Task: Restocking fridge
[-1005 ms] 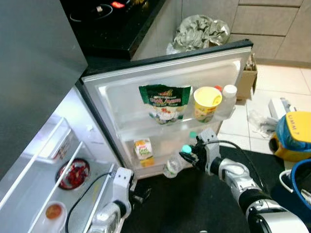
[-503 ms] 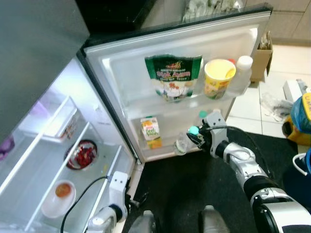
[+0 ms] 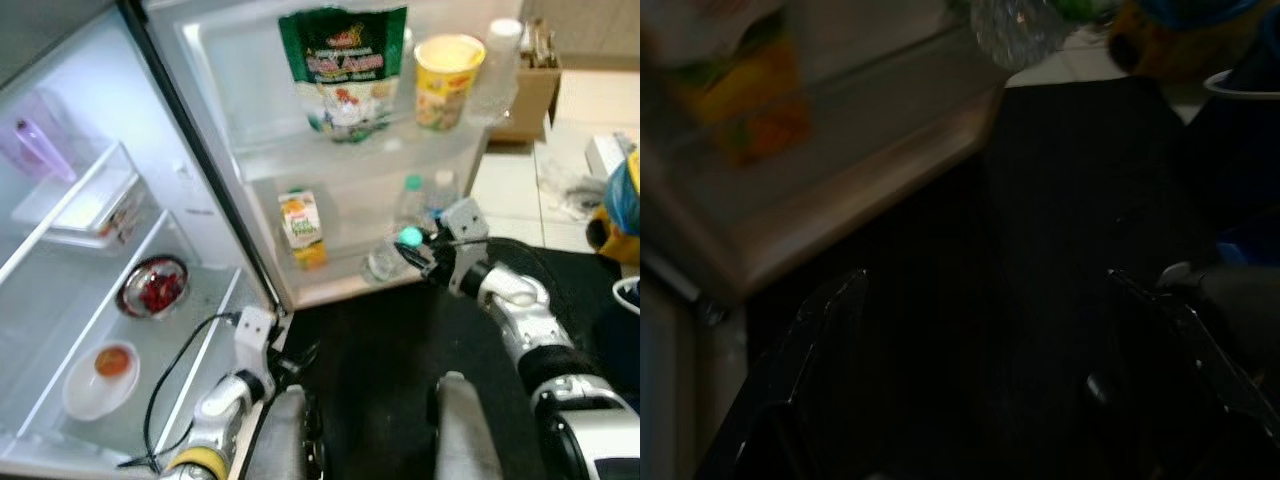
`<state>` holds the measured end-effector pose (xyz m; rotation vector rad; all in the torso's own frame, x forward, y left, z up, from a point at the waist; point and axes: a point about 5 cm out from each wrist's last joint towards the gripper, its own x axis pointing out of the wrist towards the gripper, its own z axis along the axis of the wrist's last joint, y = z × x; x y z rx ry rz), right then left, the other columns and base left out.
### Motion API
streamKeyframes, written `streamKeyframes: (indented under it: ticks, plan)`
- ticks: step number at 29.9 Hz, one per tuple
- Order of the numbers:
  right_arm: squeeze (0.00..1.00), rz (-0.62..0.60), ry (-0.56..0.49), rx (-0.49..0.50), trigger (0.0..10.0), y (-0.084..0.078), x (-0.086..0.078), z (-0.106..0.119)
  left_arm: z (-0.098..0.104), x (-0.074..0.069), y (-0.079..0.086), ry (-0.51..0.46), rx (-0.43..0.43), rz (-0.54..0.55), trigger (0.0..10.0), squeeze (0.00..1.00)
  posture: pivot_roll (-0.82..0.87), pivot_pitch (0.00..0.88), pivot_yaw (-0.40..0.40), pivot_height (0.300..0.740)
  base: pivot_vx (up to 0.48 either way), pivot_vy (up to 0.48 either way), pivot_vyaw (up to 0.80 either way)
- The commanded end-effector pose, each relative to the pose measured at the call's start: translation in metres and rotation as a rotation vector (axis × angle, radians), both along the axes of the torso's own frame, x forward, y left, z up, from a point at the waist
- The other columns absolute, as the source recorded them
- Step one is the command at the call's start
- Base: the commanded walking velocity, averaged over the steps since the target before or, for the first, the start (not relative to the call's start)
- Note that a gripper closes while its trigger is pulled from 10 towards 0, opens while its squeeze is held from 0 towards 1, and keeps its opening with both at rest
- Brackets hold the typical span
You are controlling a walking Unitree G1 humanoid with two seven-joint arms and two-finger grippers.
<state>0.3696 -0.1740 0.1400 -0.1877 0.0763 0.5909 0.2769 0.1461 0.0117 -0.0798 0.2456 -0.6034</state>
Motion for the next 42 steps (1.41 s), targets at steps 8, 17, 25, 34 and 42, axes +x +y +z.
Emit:
streamKeyframes:
  ticks: [8,17,25,34,42]
  plan:
    - [0.0,-0.07,-0.078,0.1,10.0,0.002,0.012,0.026,0.002,-0.002,-0.002,-0.027,-0.009,-0.026,10.0,0.0,-0.07,0.228,0.099,0.6,0.0,0.0,0.0]
    - [0.0,-0.004,-0.025,0.16,10.0,0.019,0.016,0.028,0.012,0.001,-0.004,-0.086,-0.03,-0.03,10.0,0.0,-0.06,0.263,0.099,0.6,0.0,0.0,0.0]
    - [0.0,-0.011,-0.045,0.14,10.0,0.024,0.021,0.037,0.015,-0.003,-0.006,-0.103,-0.039,-0.045,10.0,0.0,-0.04,0.297,0.108,0.6,0.0,0.0,0.0]
    - [0.0,-0.104,-0.034,0.122,10.0,0.028,0.027,0.033,0.029,-0.004,-0.01,-0.154,-0.063,-0.077,10.0,0.0,-0.01,0.338,0.136,0.6,0.0,0.0,0.0]
    - [0.0,-0.104,-0.036,0.132,10.0,0.036,0.029,0.035,0.059,0.002,-0.024,-0.25,-0.105,-0.12,10.0,0.0,0.0,0.371,0.153,0.6,0.0,0.0,0.0]
